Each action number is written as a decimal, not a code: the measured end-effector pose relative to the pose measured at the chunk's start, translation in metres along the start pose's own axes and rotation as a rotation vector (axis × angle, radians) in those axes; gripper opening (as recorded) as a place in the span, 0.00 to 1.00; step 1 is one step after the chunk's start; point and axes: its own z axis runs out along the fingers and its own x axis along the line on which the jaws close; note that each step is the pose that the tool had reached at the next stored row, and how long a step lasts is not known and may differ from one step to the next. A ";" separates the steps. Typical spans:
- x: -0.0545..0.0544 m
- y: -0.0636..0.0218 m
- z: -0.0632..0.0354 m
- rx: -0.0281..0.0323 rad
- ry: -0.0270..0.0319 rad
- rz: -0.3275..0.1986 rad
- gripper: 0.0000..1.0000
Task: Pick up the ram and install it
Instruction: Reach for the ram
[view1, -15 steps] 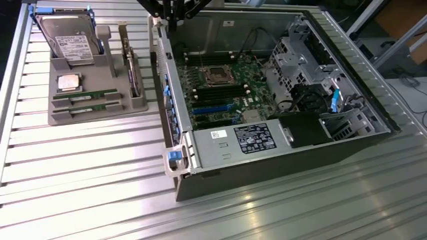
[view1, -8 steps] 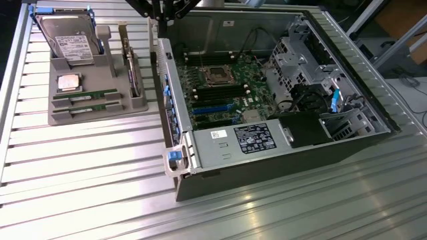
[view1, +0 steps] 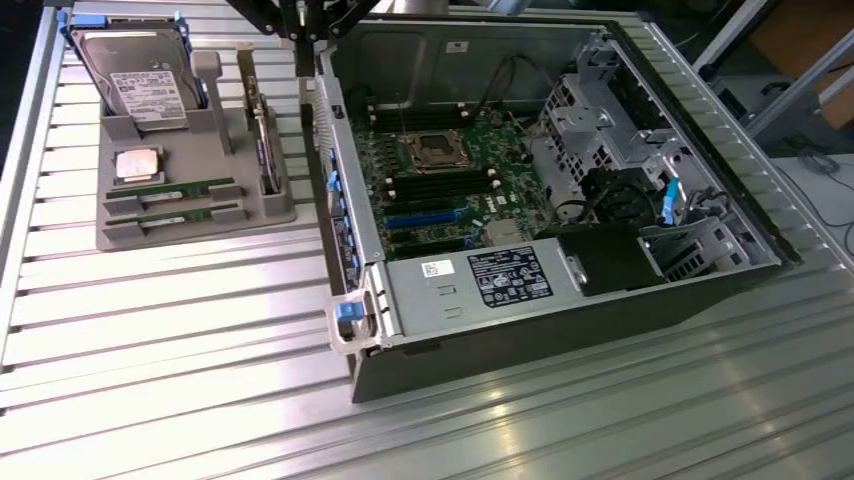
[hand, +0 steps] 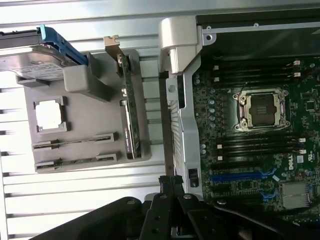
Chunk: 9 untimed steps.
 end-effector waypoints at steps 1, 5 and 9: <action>0.002 -0.0001 0.0000 -0.0001 -0.0001 0.000 0.11; 0.012 -0.0009 -0.0003 -0.0001 -0.0003 0.000 0.11; 0.022 -0.0016 -0.0006 0.0000 -0.0002 0.000 0.11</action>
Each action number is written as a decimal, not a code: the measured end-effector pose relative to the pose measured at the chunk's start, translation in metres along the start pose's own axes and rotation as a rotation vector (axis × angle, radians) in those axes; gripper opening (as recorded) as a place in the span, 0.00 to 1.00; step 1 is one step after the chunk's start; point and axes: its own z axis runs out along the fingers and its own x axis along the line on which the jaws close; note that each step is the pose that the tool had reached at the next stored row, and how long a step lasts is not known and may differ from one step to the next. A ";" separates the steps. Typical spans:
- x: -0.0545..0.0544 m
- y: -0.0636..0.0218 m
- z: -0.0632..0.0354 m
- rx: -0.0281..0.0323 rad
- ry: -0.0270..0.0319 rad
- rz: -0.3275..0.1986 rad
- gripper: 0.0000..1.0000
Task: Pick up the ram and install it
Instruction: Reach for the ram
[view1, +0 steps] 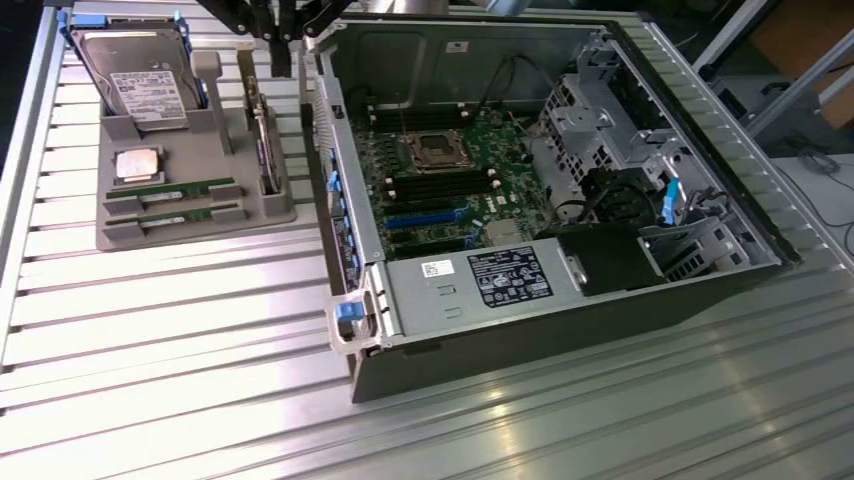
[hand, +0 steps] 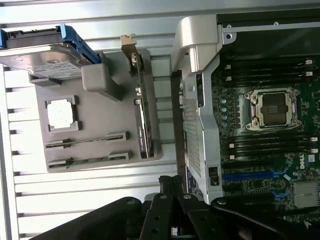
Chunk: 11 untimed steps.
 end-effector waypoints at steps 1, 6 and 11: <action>0.001 -0.0001 0.0000 0.0000 0.0000 0.000 0.11; 0.014 -0.0010 -0.0004 -0.0001 0.0000 0.000 0.11; 0.029 -0.0022 -0.0008 0.0000 -0.0001 0.000 0.11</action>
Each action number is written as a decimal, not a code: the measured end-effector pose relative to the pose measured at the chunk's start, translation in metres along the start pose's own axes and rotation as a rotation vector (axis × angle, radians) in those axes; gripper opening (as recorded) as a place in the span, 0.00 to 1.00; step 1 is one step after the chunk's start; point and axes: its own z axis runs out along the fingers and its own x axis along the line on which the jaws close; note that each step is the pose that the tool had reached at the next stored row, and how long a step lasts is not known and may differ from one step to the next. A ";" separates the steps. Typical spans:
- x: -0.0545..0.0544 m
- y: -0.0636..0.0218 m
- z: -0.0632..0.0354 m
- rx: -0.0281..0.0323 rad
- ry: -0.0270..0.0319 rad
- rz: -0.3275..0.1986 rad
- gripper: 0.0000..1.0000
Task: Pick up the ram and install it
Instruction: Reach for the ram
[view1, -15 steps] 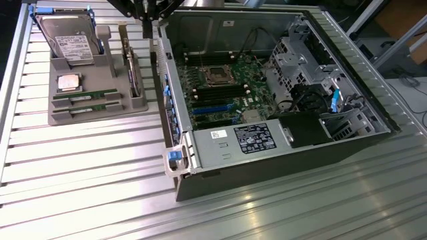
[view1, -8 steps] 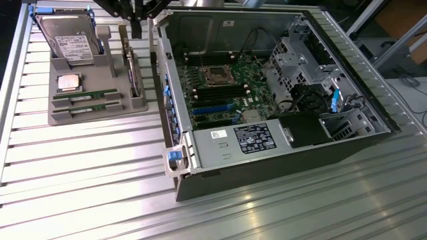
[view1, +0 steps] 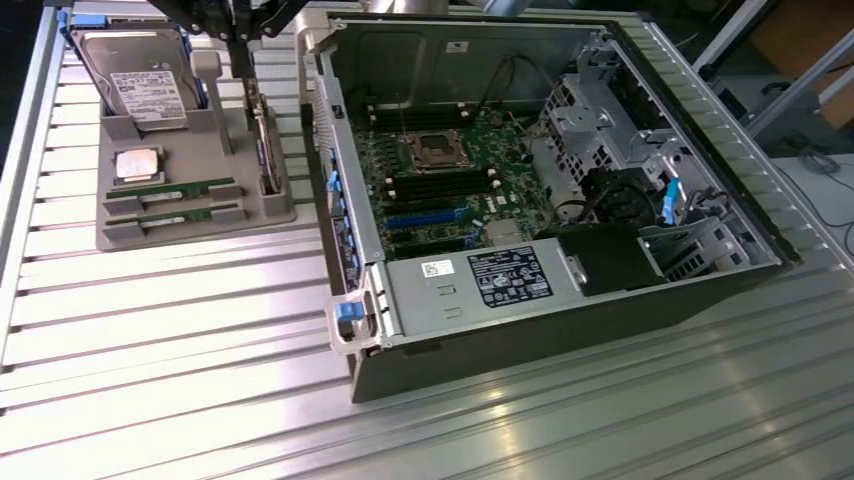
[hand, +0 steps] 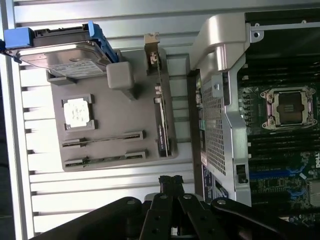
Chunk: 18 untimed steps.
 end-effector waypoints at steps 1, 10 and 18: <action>0.003 -0.0002 -0.0001 0.0000 0.0000 0.000 0.11; 0.034 -0.0025 -0.0010 0.0000 -0.0001 0.000 0.11; 0.059 -0.0044 -0.0017 0.0001 -0.0001 0.000 0.11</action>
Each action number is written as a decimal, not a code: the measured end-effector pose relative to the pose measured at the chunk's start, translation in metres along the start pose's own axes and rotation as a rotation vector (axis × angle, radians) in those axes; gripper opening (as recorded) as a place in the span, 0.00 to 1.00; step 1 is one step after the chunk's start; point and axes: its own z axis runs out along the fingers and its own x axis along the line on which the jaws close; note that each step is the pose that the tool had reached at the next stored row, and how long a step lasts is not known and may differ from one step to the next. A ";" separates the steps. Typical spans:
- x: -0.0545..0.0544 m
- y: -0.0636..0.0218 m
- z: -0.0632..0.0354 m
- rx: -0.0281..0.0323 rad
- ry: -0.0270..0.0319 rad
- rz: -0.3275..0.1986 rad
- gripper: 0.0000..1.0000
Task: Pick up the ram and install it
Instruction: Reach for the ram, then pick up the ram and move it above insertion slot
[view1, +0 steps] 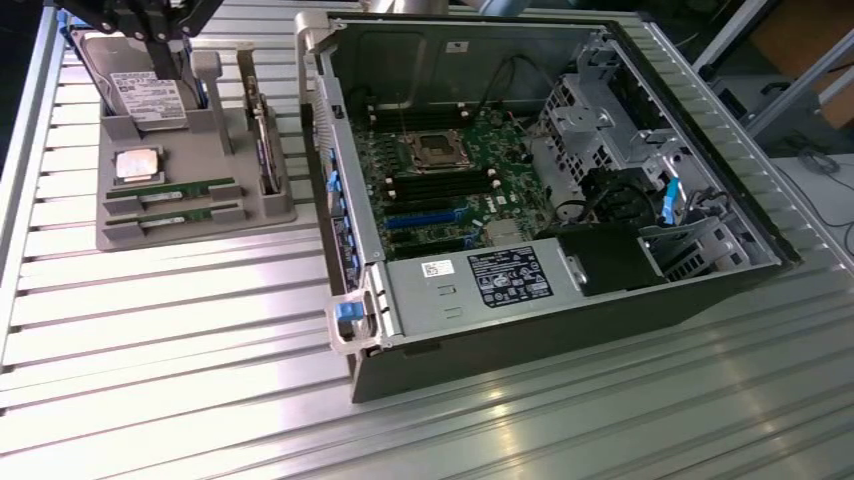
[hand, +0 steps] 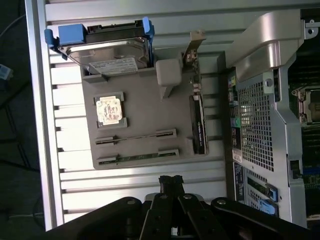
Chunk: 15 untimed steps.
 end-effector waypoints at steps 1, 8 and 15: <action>0.004 -0.0003 -0.0001 -0.0001 0.0000 0.000 0.11; 0.010 -0.0008 -0.0002 -0.0001 -0.0001 0.000 0.11; 0.010 -0.0008 -0.0003 -0.0001 0.0000 -0.002 0.11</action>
